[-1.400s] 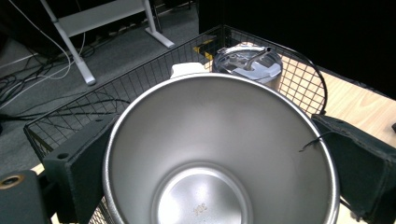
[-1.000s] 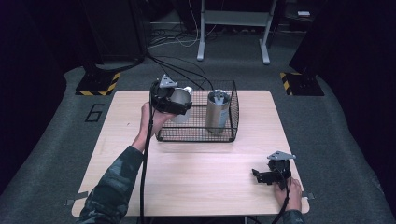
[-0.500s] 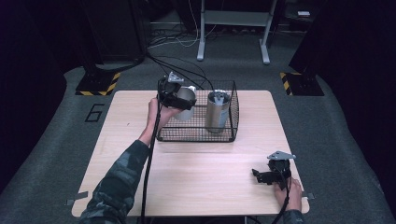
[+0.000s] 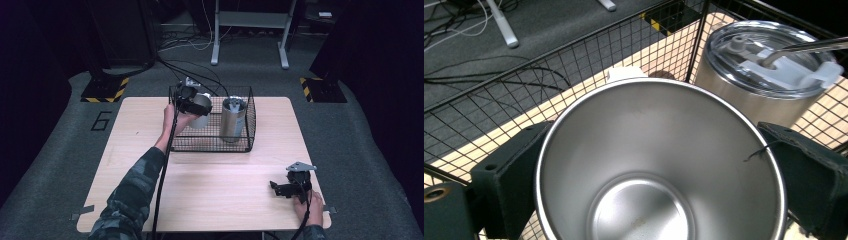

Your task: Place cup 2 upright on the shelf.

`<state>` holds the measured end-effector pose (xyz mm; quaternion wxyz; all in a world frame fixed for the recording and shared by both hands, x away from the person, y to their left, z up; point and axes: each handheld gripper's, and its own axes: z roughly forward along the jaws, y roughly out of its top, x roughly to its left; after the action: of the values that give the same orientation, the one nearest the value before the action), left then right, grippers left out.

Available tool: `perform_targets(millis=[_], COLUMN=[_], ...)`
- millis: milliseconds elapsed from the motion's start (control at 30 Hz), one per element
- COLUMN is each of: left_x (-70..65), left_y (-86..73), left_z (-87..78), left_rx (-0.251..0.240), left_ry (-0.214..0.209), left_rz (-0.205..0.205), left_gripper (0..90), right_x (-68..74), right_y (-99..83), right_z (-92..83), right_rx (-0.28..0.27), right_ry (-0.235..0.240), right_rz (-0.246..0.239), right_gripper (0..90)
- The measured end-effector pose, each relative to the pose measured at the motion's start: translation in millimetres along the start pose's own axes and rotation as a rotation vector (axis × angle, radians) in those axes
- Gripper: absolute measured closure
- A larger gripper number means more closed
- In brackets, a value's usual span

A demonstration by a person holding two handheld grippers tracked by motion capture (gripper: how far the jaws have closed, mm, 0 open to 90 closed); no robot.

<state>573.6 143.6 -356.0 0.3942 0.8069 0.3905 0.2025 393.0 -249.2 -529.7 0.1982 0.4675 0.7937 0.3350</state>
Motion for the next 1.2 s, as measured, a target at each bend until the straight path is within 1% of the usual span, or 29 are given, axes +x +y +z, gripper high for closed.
perform_targets(millis=[33,67,100,133,167,200,233,300,467,500,567,667,700,733,767,800,833,900,1067,1100,1200], left_x=[1.5,1.5,2.3,2.3,3.4,5.1,5.1,6.5,8.7,9.1,9.6,11.1,11.1,11.9,12.0,11.9,12.2,11.1,10.2,10.1,10.1], left_y=[-0.6,-0.6,-1.8,-1.8,-3.2,-4.3,-4.3,-7.0,-10.8,-12.7,-14.5,-16.2,-17.3,-18.9,-19.5,-20.3,-20.7,-21.6,-22.1,-22.6,-23.5], left_z=[3.8,3.8,7.7,7.7,10.7,12.4,12.4,17.3,22.6,25.2,27.6,29.4,31.4,33.6,34.6,36.2,36.7,39.2,42.3,43.9,45.9], left_rx=[0.006,0.006,0.009,0.009,0.013,0.019,0.019,0.025,0.043,0.047,0.049,0.058,0.056,0.068,0.068,0.07,0.081,0.076,0.081,0.093,0.103], left_ry=[0.001,0.001,0.002,0.002,-0.002,-0.008,-0.008,-0.014,-0.02,-0.025,-0.023,-0.028,-0.029,-0.025,-0.024,-0.024,-0.027,-0.028,-0.025,-0.026,-0.027], left_rz=[-0.007,-0.007,-0.016,-0.016,-0.025,-0.025,-0.025,-0.041,-0.04,-0.05,-0.053,-0.048,-0.055,-0.049,-0.049,-0.055,-0.052,-0.059,-0.061,-0.055,-0.057], left_gripper=[6.0,6.0,6.0,6.0,6.0,6.0,5.9,5.9,5.9,5.9,5.9,5.9,5.9,5.9,5.9,5.9,5.9,5.9,5.8,5.8,5.8], right_x=[0.6,0.6,0.4,0.4,-0.2,-0.4,-0.2,-0.1,-0.3,-0.1,0.5,-0.3,0.0,0.2,-0.1,-0.2,-0.1,-0.3,-0.2,-0.4,-0.4], right_y=[-0.1,-0.1,0.0,0.0,0.1,0.1,0.1,0.0,0.1,0.0,-0.1,0.1,0.0,0.0,0.0,0.0,0.0,0.1,0.0,0.1,0.1], right_z=[0.0,0.0,0.0,0.0,0.0,0.1,0.1,0.1,0.1,0.1,0.0,0.1,0.0,0.1,0.1,0.1,0.1,0.1,0.1,0.1,0.1], right_rx=[0.001,0.001,0.001,0.001,0.001,0.0,0.0,0.0,-0.001,0.0,0.001,-0.001,0.001,0.0,-0.001,-0.001,-0.001,-0.001,-0.001,-0.001,-0.001], right_ry=[0.0,0.0,0.0,0.0,0.0,0.0,0.0,0.0,0.0,0.0,0.0,0.0,0.0,0.0,0.0,0.0,0.0,0.0,0.0,0.0,0.0], right_rz=[0.006,0.006,0.004,0.004,-0.003,-0.006,-0.004,-0.003,-0.005,-0.002,0.006,-0.005,0.0,0.002,-0.002,-0.003,-0.003,-0.005,-0.004,-0.005,-0.006], right_gripper=[0.0,0.0,0.0,0.0,0.0,0.0,0.0,0.0,0.0,0.0,0.0,0.0,0.0,0.0,0.0,0.0,0.0,0.0,0.0,0.0,0.0])
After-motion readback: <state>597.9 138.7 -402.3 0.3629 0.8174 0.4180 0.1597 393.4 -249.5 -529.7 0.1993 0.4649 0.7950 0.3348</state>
